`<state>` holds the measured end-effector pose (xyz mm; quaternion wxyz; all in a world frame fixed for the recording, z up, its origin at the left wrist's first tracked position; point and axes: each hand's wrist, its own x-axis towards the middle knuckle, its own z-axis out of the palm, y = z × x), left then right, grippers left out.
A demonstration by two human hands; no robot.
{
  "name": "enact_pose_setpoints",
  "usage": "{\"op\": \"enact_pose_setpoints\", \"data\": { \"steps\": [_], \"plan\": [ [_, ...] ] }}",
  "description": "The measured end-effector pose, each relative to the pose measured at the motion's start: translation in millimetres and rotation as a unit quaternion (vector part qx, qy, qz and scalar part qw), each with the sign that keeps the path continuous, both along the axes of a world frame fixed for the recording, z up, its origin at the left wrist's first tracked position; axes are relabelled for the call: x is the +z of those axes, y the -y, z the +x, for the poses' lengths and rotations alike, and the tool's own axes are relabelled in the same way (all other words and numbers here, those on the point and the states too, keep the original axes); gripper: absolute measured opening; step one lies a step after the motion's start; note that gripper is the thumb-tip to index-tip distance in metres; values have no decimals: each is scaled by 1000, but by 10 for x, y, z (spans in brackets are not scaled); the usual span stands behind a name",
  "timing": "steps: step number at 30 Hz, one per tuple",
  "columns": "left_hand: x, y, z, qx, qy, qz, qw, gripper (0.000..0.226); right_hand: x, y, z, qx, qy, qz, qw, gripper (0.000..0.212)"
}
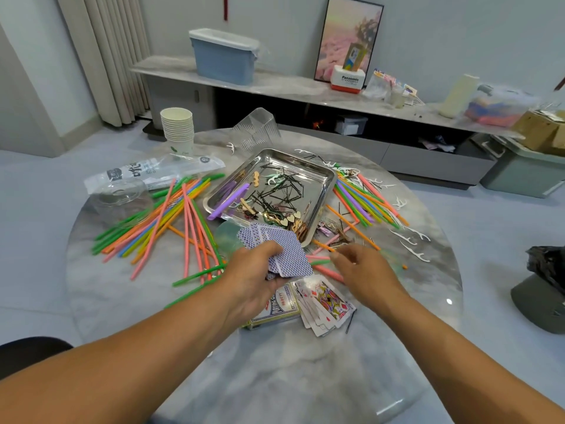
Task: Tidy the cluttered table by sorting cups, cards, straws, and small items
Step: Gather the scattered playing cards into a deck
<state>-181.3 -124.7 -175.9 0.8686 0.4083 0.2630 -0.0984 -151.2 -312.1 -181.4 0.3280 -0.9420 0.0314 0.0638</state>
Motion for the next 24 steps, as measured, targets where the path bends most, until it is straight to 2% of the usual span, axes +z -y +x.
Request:
{"op": "enact_pose_setpoints", "data": {
  "steps": [1, 3, 4, 9, 12, 16, 18, 20, 22, 24],
  "plan": [
    [-8, 23, -11, -9, 10, 15, 1000, 21, 21, -31, -8, -2, 5, 67, 998, 31],
    [-15, 71, -46, -26, 33, 42, 998, 25, 94, -129, -67, 4, -62, 227, 972, 29],
    [-16, 86, -64, -30, 43, 52, 997, 27, 121, -176, -103, 16, -95, 268, 958, 27],
    [-42, 73, -72, -17, 57, 54, 997, 29, 101, -203, -88, 10, -122, 309, 943, 25],
    [-46, 53, -67, -18, 59, 48, 997, 28, 137, -164, -70, 5, -142, 319, 937, 14],
    [-60, 63, -44, 2, 58, 64, 996, 27, 140, -169, -55, -13, -146, 328, 933, 18],
    [-70, 68, -27, 17, 54, 72, 996, 25, 140, -186, -63, -50, -114, 354, 927, 22],
    [-81, 62, -21, 29, 48, 77, 995, 22, 155, -180, -77, -80, -23, 350, 933, 26],
    [-90, 52, -22, 34, 45, 85, 995, 24, 167, -151, -89, -72, 123, 229, 963, 29],
    [-101, 53, -30, 26, 46, 88, 995, 26, 138, -161, -93, -10, 208, 110, 972, 30]
  ]
}}
